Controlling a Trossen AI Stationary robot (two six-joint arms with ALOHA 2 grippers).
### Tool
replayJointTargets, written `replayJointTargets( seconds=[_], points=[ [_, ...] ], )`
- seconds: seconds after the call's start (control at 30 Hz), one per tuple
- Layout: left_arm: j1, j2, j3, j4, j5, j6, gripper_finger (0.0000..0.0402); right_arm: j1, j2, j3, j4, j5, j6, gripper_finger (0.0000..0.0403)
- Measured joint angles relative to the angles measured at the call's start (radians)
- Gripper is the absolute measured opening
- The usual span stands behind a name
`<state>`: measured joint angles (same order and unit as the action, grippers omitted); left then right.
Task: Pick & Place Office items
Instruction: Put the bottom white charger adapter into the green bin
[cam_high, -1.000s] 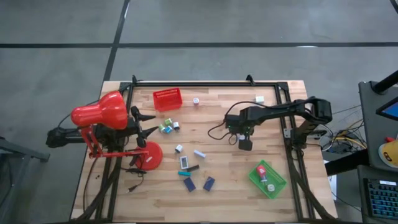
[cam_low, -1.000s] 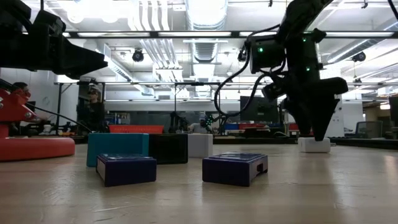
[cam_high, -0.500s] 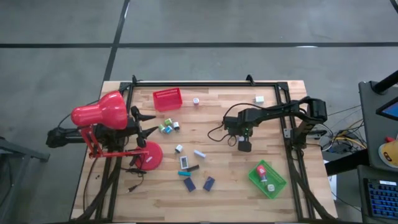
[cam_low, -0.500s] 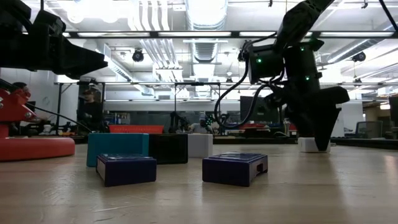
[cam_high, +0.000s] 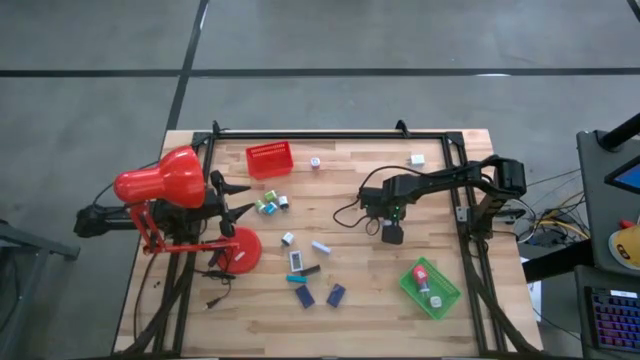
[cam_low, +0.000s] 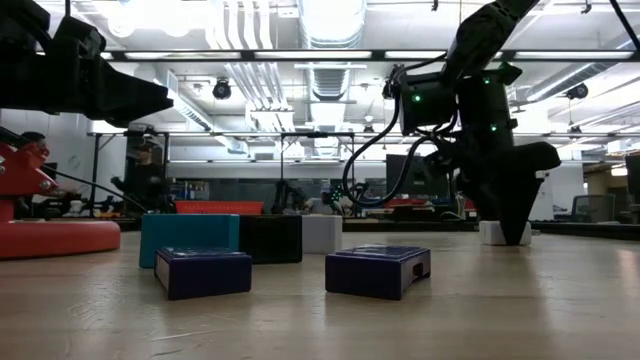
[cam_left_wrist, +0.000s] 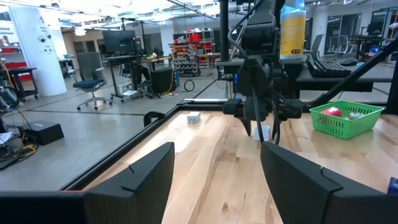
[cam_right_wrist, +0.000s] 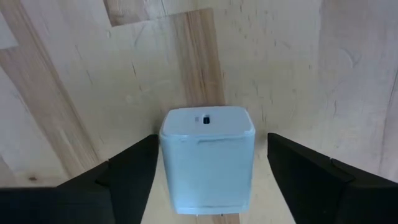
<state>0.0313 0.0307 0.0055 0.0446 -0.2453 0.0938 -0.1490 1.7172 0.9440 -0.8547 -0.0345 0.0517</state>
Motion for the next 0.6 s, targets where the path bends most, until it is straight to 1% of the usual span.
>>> replayJointTargets(
  seconds=[0.4,0.5,0.6],
  points=[
    [0.0,0.0,0.0,0.0,0.0,0.0,0.0245,0.0,-0.001,0.0,0.0,0.0,0.0,0.0192],
    [0.0,0.0,0.0,0.0,0.0,0.0,0.0245,0.0,-0.001,0.0,0.0,0.0,-0.003,0.0179],
    [0.0,0.0,0.0,0.0,0.0,0.0,0.0245,0.0,-0.002,0.0,0.0,0.0,-0.003,0.0178]
  ],
)
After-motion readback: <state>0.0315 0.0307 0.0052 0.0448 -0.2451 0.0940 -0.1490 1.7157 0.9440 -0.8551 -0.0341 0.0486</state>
